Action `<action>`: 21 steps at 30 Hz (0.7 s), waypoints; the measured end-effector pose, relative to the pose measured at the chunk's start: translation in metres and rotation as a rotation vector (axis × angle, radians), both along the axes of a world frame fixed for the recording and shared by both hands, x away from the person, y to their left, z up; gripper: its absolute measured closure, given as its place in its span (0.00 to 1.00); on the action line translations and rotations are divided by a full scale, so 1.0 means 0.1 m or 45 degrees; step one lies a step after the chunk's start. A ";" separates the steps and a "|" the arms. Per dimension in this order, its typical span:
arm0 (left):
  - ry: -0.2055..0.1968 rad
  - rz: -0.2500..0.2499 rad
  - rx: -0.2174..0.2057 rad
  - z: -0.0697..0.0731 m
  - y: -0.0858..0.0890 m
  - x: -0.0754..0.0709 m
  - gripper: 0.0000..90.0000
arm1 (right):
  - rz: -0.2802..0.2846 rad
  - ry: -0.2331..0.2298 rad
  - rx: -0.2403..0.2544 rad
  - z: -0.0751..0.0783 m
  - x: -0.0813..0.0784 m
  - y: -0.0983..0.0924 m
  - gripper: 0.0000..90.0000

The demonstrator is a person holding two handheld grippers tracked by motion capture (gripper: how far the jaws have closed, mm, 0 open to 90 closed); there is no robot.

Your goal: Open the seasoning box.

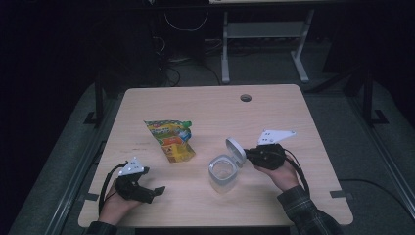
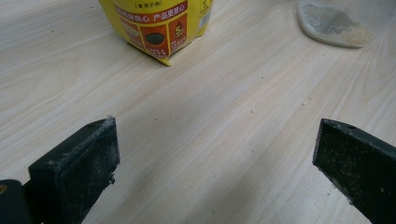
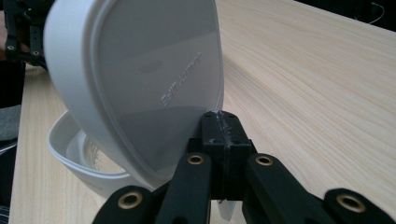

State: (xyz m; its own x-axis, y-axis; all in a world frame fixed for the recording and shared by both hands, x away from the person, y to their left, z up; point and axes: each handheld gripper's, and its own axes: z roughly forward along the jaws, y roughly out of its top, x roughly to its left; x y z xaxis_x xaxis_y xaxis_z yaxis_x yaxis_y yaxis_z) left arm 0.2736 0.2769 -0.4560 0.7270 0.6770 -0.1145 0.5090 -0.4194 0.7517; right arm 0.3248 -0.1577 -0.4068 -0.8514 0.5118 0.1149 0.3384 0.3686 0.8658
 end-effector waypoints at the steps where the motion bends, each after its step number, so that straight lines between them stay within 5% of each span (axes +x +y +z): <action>1: 0.000 -0.001 0.000 0.00 0.00 0.00 0.00 | 0.000 -0.002 -0.001 0.00 0.00 0.00 1.00; 21: -0.009 0.009 -0.006 0.02 0.00 -0.01 0.00 | -0.120 0.021 0.012 -0.11 0.03 -0.25 1.00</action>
State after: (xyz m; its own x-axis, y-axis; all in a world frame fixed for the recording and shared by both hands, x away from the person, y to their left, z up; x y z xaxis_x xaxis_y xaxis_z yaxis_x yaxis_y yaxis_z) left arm 0.2726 0.2770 -0.4545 0.7229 0.6817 -0.1126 0.5065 -0.4119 0.7575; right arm 0.3275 -0.1825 -0.4173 -0.7977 0.5882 0.1332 0.3851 0.3266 0.8632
